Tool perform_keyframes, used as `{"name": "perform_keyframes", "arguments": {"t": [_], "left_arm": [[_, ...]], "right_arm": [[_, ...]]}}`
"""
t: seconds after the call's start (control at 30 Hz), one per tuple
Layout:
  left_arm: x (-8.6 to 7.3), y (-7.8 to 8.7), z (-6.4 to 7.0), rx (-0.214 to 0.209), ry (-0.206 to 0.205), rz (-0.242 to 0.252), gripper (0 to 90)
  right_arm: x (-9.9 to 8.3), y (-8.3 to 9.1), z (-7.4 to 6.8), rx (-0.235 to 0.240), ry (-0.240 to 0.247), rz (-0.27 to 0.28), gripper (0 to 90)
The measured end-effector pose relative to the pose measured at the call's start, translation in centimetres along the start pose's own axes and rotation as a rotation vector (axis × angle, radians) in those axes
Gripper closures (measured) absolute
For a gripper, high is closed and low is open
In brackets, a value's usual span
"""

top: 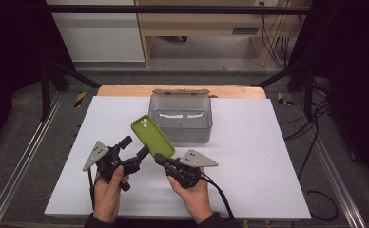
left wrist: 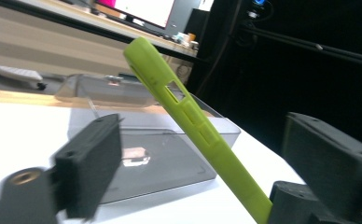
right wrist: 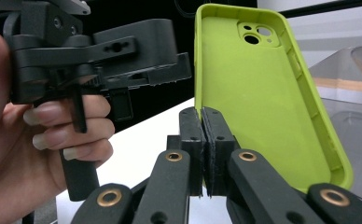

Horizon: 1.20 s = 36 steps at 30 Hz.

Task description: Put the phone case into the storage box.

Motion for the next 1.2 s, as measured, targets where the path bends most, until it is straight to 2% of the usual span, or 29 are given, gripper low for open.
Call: {"name": "perform_keyframes", "arguments": {"t": [0.13,0.3,0.33,0.47,0.7,0.8,0.97,1.2], "left_arm": [[0.0,0.2,-0.2,0.002,0.044,0.010,28.9],[-0.2,0.3,-0.4,0.004,0.086,0.007,41.6],[-0.2,0.3,-0.4,-0.006,0.108,0.008,43.8],[-0.5,0.2,-0.4,-0.030,0.152,-0.011,49.4],[-0.8,0.1,-0.6,-0.028,0.162,-0.014,53.7],[-0.7,0.2,-0.7,-0.013,0.164,-0.013,56.7],[-0.7,0.4,-1.3,0.026,0.172,-0.014,64.4],[-0.7,0.5,-2.1,0.042,0.207,-0.008,67.0]], "right_arm": [[0.0,-0.4,-0.5,0.008,-0.005,0.001,88.1],[0.1,-0.6,-0.7,0.007,0.004,0.002,88.1],[0.0,-0.6,-0.7,0.006,0.004,0.002,88.1],[-0.1,-0.9,-0.8,0.008,0.006,0.000,88.1],[-0.3,-1.5,-1.1,0.011,0.008,-0.008,88.1],[-0.5,-1.9,-1.4,0.020,0.008,-0.018,88.0],[-0.7,-2.3,-1.6,0.006,0.016,-0.023,88.0],[-1.1,-3.4,-2.0,-0.001,-0.014,-0.017,88.0]]}}
Point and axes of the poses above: each handheld gripper's, and its own axes: y roughly backward along the jaws, x roughly out of its top, z roughly to its right, the point moved 10 cm from there along -y, roughly forward along the jaws, and after that the axes turned 8 degrees about x, right-handed, at the moved point
